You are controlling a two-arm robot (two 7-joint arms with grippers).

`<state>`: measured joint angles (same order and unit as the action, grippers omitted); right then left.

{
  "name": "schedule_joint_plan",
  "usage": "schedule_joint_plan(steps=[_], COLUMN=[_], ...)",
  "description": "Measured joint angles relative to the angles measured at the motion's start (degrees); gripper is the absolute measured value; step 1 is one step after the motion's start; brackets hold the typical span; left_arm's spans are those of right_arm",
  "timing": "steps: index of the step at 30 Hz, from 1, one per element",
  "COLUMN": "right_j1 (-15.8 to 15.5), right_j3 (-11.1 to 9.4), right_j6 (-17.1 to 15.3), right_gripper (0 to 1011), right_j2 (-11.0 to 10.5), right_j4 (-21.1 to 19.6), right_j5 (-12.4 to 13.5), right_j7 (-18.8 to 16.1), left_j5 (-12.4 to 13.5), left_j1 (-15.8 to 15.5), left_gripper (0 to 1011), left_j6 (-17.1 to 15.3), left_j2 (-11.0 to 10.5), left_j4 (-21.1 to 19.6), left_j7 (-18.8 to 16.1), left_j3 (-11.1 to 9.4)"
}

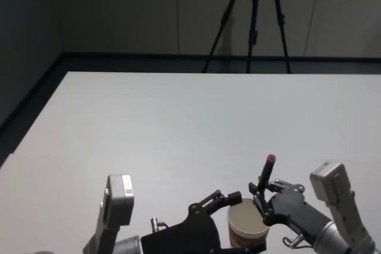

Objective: Place the pen into the pen holder.

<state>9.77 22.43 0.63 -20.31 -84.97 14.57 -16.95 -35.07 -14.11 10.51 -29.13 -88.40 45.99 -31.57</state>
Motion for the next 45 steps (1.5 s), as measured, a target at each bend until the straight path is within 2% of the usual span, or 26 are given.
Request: schedule_joint_plan(steps=[22, 33, 45], right_j1=[0.86, 0.41, 0.4], right_j3=[-0.51, -1.61, -1.55], right_j6=[-4.06, -7.85, -7.66], right_gripper=[229, 229, 244], right_j2=[3.37, 4.43, 4.38], right_j4=[2.31, 1.65, 1.62], right_j5=[-4.88, -6.04, -5.97], right_j7=[1.13, 1.29, 1.2], left_j5=[0.0, 0.0, 0.0], left_j1=[0.0, 0.0, 0.0], left_gripper=[1001, 1001, 1001], left_j6=[0.0, 0.0, 0.0], left_j2=[0.0, 0.0, 0.0], left_j4=[0.0, 0.0, 0.0], left_j7=[0.0, 0.0, 0.0], left_j3=[0.0, 0.0, 0.0])
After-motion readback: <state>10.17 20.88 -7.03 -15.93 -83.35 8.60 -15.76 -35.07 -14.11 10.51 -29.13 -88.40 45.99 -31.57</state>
